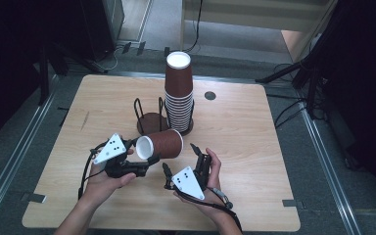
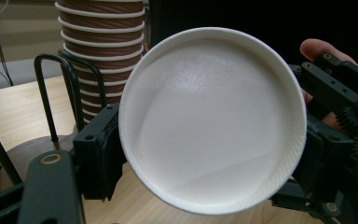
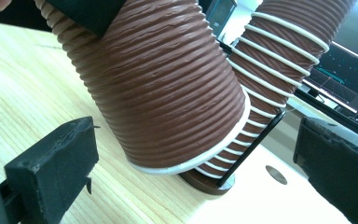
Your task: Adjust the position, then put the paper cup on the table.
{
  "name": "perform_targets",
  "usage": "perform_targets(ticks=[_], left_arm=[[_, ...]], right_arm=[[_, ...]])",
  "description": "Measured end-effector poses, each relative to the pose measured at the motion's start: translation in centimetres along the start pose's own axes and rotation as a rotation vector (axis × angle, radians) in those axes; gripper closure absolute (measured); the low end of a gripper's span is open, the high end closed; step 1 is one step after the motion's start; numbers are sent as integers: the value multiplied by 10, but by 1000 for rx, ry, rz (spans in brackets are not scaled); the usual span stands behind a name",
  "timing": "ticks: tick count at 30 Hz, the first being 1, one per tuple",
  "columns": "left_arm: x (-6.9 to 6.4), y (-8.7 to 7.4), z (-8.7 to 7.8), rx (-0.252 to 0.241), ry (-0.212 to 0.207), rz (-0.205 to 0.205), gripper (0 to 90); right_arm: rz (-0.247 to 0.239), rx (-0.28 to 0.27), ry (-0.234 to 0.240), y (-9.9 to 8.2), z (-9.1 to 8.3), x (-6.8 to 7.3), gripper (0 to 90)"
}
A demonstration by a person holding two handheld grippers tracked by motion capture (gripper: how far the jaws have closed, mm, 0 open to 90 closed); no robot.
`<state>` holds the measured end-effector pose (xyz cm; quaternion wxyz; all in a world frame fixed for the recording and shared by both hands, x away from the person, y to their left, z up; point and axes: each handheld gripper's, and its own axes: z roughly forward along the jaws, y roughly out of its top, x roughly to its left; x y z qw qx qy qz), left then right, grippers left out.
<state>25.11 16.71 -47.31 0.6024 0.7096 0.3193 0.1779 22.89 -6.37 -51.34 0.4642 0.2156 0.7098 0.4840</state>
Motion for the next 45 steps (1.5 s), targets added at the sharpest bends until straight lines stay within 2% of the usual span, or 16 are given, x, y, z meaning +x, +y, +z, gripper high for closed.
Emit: perform_targets(ticks=[8, 10, 12, 14, 21, 23, 27, 31, 33, 37, 38, 39, 41, 43, 45], left_arm=[[4, -3, -1, -61, 12, -29, 231], [5, -4, -1, -77, 16, -26, 231], [6, -5, 0, -107, 38, -5, 231], [7, -5, -1, -125, 46, -12, 231], [8, -6, -1, -158, 66, -16, 231], [8, -7, -1, -168, 80, -8, 231], [9, -8, -1, -186, 84, -20, 231], [8, -8, 0, -194, 81, -18, 231], [8, -9, 0, -196, 80, -16, 231], [7, -10, 1, -201, 79, -14, 231], [7, -11, 1, -201, 78, -14, 231], [7, -11, 1, -203, 79, -15, 231], [7, -11, 1, -209, 78, -15, 231], [7, -11, 1, -213, 80, -14, 231], [6, -12, 1, -219, 85, -10, 231]], right_arm=[[23, -11, -7, 3, -2, -5, 0], [28, -11, -8, 4, -2, -6, 0], [40, -12, -6, 4, -3, -8, 0], [56, -15, -7, 5, -3, -10, 0], [146, -35, -9, 10, -6, -19, 0], [169, -36, -17, 11, -6, -22, 0], [214, -27, -24, 12, -7, -27, 0], [234, -18, -53, 12, -7, -29, 0], [267, -13, -76, 15, -7, -30, 2], [345, -25, -90, 22, -8, -32, 4], [394, -28, -100, 25, -9, -34, 27], [394, -28, -100, 25, -9, -34, 27], [426, -25, -125, 28, -10, -36, 42], [407, -26, -142, 31, -11, -34, 42], [424, -33, -130, 34, -12, -33, 46]])
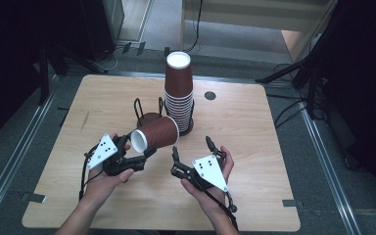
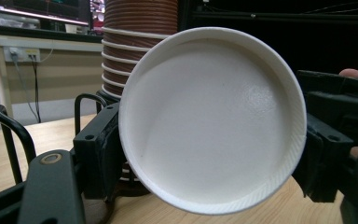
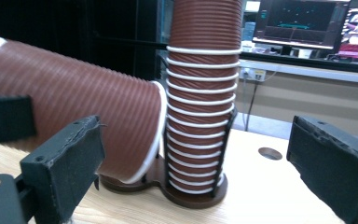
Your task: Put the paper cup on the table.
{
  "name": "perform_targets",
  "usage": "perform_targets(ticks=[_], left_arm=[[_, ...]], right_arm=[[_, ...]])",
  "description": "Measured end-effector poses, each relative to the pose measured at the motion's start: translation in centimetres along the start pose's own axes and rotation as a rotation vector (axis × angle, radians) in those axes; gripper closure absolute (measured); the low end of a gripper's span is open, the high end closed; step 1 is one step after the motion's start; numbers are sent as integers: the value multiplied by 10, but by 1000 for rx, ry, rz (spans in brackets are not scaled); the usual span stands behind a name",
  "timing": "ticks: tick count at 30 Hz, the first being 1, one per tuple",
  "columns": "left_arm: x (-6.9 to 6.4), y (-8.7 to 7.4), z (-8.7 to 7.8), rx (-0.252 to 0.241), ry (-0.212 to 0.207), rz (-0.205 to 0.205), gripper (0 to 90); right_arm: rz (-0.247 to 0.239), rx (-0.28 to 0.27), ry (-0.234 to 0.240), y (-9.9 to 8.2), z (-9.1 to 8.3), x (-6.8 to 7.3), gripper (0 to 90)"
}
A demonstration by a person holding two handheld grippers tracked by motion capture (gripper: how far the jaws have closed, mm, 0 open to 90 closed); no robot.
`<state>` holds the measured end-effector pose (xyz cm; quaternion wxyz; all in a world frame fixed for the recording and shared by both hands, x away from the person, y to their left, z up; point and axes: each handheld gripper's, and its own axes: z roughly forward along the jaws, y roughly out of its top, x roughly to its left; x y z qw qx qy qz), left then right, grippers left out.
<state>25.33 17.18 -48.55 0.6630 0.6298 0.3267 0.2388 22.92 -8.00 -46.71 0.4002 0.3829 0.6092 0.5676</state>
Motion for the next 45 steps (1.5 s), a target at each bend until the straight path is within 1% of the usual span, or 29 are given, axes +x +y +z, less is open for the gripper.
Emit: perform_targets(ticks=[3, 5, 6, 7, 8, 10, 11, 13, 14, 15, 16, 19, 20, 23, 28, 32, 35, 37, 38, 41, 45], left_arm=[[0, 0, 0, -9, 6, -4, 231], [1, 0, 1, -20, 6, -5, 231], [0, 0, 1, -22, 7, -6, 231], [0, -1, 1, -24, 7, -6, 231], [0, -1, 1, -25, 7, -6, 231], [-1, -2, 2, -26, 6, -11, 231], [-1, -2, 3, -27, 6, -12, 231], [-1, -2, 3, -29, 7, -14, 231], [-1, -2, 3, -31, 5, -17, 231], [-1, -2, 3, -33, 4, -20, 231], [-1, -2, 3, -32, 5, -19, 231], [-1, -2, 3, -35, 6, -18, 231], [-1, -2, 3, -36, 6, -17, 231], [-2, -3, 4, -38, 4, -15, 232], [-4, -4, 5, -40, -1, -9, 232], [-6, -6, 7, -50, -6, -11, 232], [-7, -9, 8, -49, -9, -19, 233], [-8, -10, 9, -51, -10, -19, 233], [-8, -11, 9, -48, -10, -18, 233], [-11, -12, 11, -42, -16, -7, 233], [-14, -14, 13, -36, -20, 3, 233]], right_arm=[[86, 15, 38, 3, 0, 0, 63], [137, 37, 44, 3, 0, -1, 70], [177, 64, 44, 4, 0, -2, 79], [183, 77, 42, 4, 1, -2, 80], [183, 77, 42, 4, 1, -2, 80], [178, 87, 20, 4, 0, -1, 94], [183, 97, 17, 5, -1, 0, 87], [216, 129, 28, 6, -2, 1, 30], [243, 142, 39, 7, -2, 1, 4], [279, 152, 48, 7, -2, 1, 0], [316, 156, 49, 8, -2, 0, 0], [409, 169, 30, 9, -1, -4, 0], [433, 178, 28, 10, -1, -4, 0], [479, 180, 15, 12, 0, -3, 0], [625, 175, -11, 15, 0, -2, 0], [691, 172, -55, 12, 2, -3, 0], [782, 183, -75, 10, 3, -5, 0], [828, 185, -82, 9, 4, -5, 0], [862, 190, -83, 9, 5, -5, 0], [990, 207, -74, 7, 7, -8, 0], [1122, 243, -66, 4, 12, -8, 0]])
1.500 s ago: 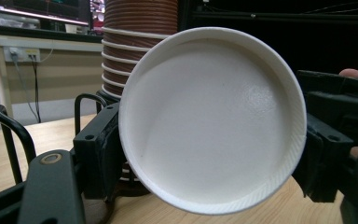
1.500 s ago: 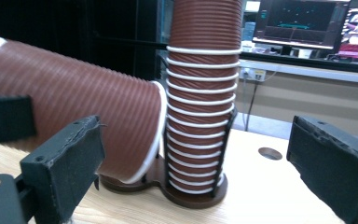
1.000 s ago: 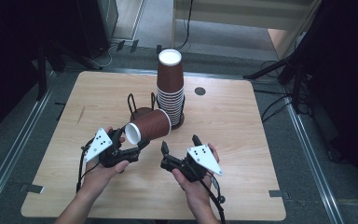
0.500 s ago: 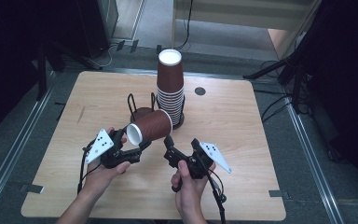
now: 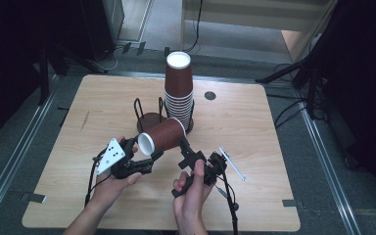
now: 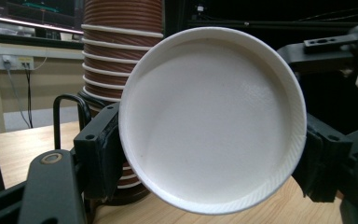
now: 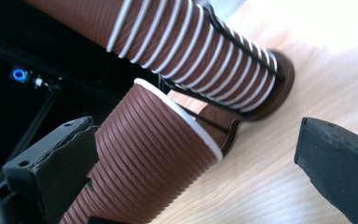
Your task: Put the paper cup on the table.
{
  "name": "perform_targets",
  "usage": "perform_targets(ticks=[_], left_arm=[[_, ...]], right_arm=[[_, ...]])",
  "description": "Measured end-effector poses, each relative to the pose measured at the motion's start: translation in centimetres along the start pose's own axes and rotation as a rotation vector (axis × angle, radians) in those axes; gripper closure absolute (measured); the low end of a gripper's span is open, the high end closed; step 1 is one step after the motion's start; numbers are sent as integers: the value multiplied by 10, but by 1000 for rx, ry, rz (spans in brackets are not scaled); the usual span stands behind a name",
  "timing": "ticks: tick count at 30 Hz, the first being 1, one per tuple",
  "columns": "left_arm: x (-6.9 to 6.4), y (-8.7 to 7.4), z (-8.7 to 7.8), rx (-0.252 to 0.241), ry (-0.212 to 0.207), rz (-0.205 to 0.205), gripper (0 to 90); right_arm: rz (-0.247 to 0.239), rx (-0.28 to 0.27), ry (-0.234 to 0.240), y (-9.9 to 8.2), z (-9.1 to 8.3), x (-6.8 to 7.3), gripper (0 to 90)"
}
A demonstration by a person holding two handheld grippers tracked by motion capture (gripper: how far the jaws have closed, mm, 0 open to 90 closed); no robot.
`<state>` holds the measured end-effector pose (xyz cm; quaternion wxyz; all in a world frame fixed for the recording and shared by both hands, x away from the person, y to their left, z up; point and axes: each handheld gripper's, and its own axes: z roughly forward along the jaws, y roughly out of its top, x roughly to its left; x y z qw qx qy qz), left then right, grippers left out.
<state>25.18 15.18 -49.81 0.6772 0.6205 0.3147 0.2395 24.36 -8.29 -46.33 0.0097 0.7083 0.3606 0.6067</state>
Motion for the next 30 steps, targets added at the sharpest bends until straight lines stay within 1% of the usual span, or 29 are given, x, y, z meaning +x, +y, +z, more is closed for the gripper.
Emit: perform_targets(ticks=[2, 5, 6, 9, 10, 12, 14, 16, 19, 23, 24, 28, 30], left_arm=[[-1, -1, 1, 3, -1, 4, 233], [-3, -2, 2, 8, -4, 15, 233], [-3, -2, 2, 8, -4, 19, 233], [-4, -3, 2, 8, -10, 22, 233], [-4, -3, 3, 10, -10, 24, 233], [-6, -4, 3, 10, -11, 25, 233], [-7, -5, 3, 11, -16, 28, 233], [-9, -7, 4, 15, -19, 36, 233], [-13, -8, 6, 16, -31, 43, 234], [-17, -10, 8, 17, -46, 61, 233], [-18, -10, 8, 17, -47, 65, 233], [-21, -11, 9, 18, -55, 74, 233], [-22, -12, 9, 16, -58, 80, 233]], right_arm=[[55, 20, 7, 0, 3, -1, 0], [154, 52, 19, -1, 6, -3, 0], [190, 63, 19, -1, 7, -4, 0], [322, 99, 20, 0, 10, -8, 0], [349, 100, 22, 0, 10, -9, 0], [381, 103, 20, 0, 11, -9, 0], [425, 111, 41, 1, 11, -9, 0], [462, 128, 51, 1, 12, -9, 0], [506, 151, 65, 1, 14, -8, 0], [535, 154, 34, 2, 15, -10, 0], [557, 157, 32, 2, 16, -11, 0], [588, 177, 36, 2, 20, -14, 0], [605, 178, 48, 3, 21, -16, 0]])
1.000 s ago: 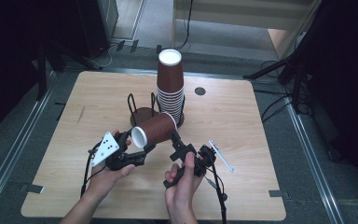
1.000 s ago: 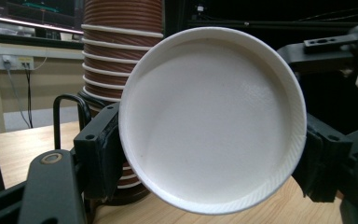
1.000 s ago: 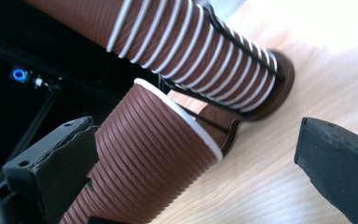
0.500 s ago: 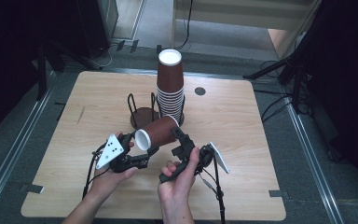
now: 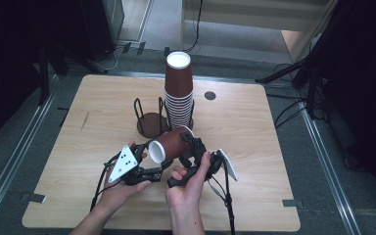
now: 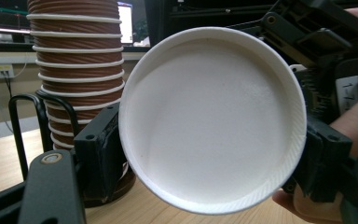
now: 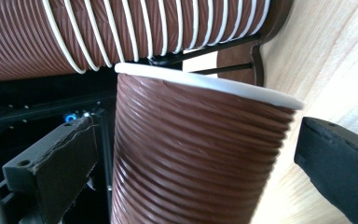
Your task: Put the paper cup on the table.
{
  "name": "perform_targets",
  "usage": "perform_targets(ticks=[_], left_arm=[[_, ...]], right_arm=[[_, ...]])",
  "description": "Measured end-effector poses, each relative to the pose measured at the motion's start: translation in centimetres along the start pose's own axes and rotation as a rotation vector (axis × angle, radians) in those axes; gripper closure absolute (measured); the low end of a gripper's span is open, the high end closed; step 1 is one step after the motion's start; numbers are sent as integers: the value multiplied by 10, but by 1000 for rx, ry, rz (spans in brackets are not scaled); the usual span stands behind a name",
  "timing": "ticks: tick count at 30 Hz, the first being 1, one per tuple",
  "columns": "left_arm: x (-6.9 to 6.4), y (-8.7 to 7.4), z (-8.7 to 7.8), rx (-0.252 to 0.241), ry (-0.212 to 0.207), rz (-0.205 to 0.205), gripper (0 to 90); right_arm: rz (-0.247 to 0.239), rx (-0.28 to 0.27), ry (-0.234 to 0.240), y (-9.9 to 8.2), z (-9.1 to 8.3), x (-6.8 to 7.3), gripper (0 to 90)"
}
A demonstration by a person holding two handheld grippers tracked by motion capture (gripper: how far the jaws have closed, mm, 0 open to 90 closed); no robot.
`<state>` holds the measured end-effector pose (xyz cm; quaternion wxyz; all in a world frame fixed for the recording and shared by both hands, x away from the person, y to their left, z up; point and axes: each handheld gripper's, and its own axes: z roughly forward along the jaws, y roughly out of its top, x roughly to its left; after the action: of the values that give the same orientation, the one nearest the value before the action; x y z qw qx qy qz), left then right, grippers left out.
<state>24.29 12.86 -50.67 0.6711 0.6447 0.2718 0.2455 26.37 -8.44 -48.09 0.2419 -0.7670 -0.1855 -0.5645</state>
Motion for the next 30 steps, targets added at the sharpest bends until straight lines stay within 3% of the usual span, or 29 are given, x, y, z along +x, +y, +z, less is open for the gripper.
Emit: perform_targets(ticks=[12, 17, 25, 30], left_arm=[[0, 1, -1, -6, -23, 7, 233], [1, 0, -1, 3, -24, 11, 233], [1, 0, -2, 7, -13, 20, 222], [0, 2, -6, 20, -6, -10, 210]], right_arm=[[57, 70, 28, 8, 12, -9, 0], [77, 87, 42, 10, 13, -11, 50], [73, 86, 50, 12, 14, -12, 86], [66, 83, 55, 11, 15, -12, 98]])
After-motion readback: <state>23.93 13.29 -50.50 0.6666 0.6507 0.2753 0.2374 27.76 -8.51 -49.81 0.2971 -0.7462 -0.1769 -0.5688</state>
